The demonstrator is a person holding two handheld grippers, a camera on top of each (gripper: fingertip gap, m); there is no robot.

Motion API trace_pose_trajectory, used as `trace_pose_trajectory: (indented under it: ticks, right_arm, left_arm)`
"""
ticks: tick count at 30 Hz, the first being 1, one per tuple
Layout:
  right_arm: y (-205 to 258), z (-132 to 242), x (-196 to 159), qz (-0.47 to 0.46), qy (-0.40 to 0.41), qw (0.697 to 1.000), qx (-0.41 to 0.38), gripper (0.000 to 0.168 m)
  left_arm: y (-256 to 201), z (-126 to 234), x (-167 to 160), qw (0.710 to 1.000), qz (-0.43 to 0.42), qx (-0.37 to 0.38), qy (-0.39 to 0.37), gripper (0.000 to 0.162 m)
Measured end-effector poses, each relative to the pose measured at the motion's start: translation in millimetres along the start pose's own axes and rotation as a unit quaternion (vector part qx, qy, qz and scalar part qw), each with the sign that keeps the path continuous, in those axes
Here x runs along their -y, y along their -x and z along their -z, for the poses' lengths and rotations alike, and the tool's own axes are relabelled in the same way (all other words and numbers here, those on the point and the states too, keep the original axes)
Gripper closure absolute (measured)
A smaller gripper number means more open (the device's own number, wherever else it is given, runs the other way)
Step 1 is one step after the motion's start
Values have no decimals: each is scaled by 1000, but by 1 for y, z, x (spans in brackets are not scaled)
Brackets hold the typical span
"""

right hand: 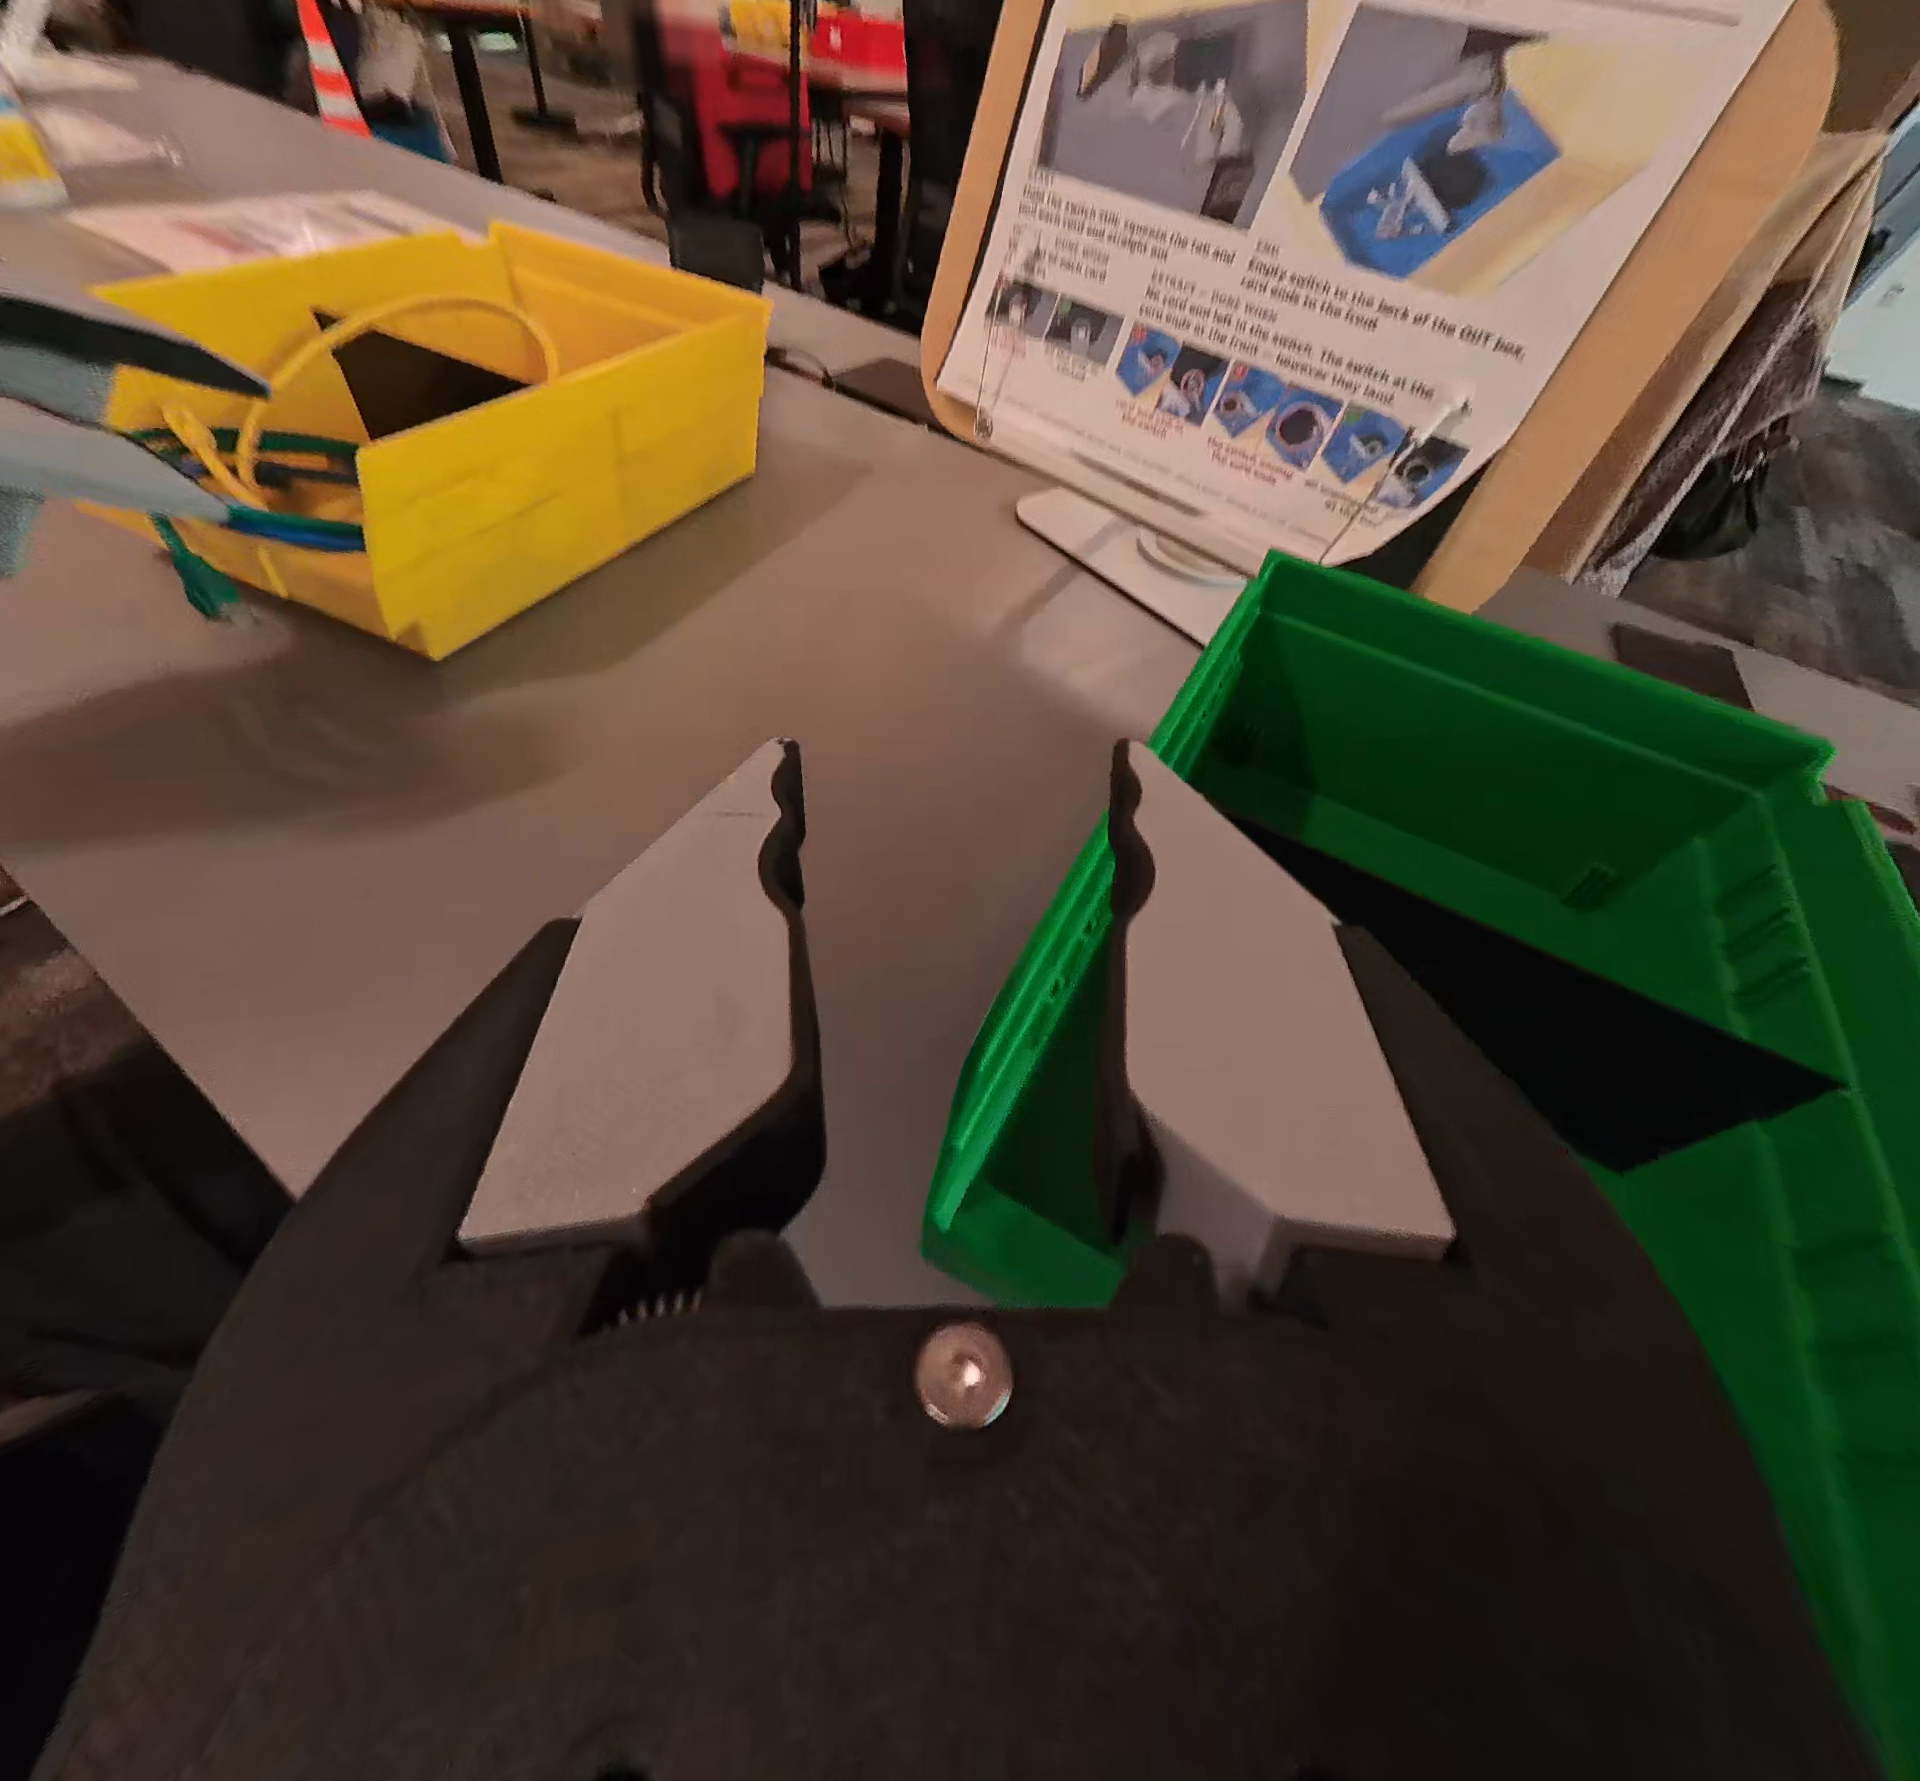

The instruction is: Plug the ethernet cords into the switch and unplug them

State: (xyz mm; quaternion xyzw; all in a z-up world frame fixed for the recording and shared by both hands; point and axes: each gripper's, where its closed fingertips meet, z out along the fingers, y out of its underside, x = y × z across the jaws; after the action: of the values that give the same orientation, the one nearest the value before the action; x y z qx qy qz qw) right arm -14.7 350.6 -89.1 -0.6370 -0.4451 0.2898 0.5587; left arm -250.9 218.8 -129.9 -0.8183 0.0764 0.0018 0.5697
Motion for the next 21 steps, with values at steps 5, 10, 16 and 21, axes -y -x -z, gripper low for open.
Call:
trace_pose_trajectory:
  ticks: [5,10,16,21]
  right_arm:
    - [5,-5,23,0,-44,999,20,113]
    - [33,-1,37,-67,-84,988,107,114]
    - [20,16,19,-67,-48,994,65,115]
    - [18,13,16,4,-8,1000,24,104]
  left_arm:
    - [-2,-12,-2,999,-8,-36,-15,97]
    - [-15,-12,24,989,33,-93,-114,104]
    - [-31,-7,36,983,85,-133,-99,95]
    - [-80,12,66,983,12,-145,-112,90]
